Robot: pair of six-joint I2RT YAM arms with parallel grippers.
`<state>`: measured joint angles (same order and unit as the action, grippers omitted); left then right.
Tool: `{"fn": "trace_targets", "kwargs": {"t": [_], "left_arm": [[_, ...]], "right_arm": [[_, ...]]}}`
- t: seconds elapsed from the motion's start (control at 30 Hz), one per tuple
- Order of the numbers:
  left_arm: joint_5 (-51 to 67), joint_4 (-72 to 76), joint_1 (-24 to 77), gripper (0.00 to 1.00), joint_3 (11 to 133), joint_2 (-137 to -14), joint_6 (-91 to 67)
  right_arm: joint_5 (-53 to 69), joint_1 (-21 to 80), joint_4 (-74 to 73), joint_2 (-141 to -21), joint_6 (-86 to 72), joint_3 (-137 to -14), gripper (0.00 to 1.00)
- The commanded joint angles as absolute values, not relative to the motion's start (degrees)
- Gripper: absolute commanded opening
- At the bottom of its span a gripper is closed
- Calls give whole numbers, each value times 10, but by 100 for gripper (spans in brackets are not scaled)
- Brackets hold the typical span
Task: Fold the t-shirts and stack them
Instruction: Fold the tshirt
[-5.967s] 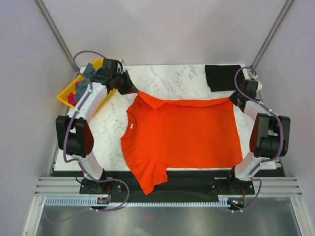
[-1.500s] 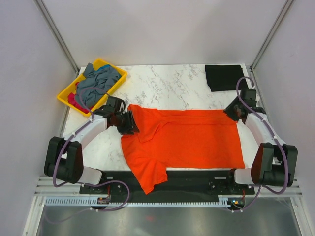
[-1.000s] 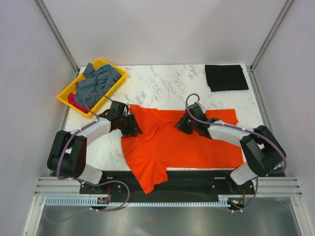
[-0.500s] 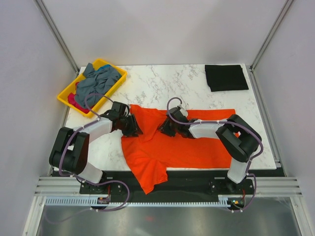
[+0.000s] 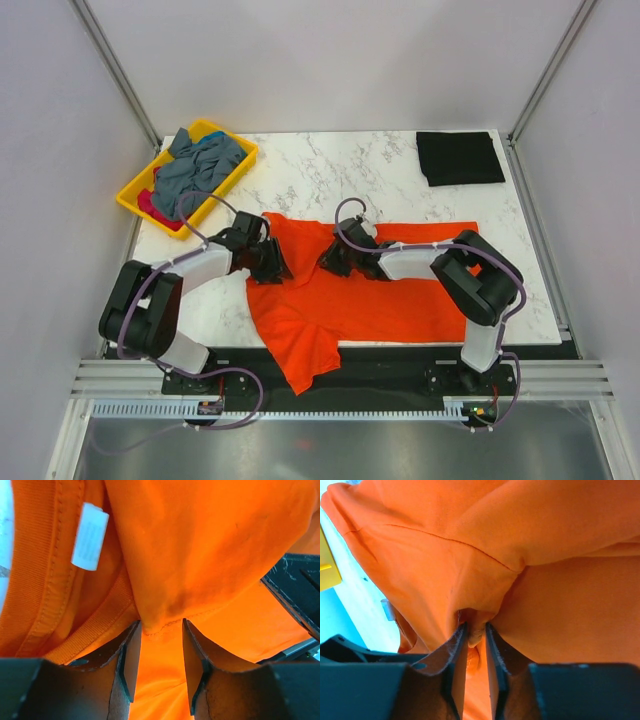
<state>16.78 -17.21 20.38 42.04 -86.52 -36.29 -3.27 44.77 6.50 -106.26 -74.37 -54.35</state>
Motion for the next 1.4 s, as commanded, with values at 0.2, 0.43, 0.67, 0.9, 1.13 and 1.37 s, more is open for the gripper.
{"fn": "trace_targets", "kwargs": {"t": [0.2, 0.43, 0.67, 0.9, 1.13, 1.37], "left_arm": [[124, -173, 225, 45, 404, -809, -386], [116, -171, 234, 40, 417, -850, -387], [94, -169, 249, 37, 413, -857, -399], [84, -177, 256, 2, 422, -836, -395], [40, -247, 257, 2, 454, -792, -382], [24, -297, 257, 2, 484, -758, -368]], "right_arm": [[-40, 456, 75, -1059, -754, -549, 7], [-43, 455, 67, -1027, -741, -541, 0], [-44, 456, 59, -1005, -737, -535, 0], [-45, 456, 45, -975, -728, -519, 0], [-62, 456, 25, -935, -710, -503, 0], [-67, 455, 10, -887, -700, -470, 0]]}}
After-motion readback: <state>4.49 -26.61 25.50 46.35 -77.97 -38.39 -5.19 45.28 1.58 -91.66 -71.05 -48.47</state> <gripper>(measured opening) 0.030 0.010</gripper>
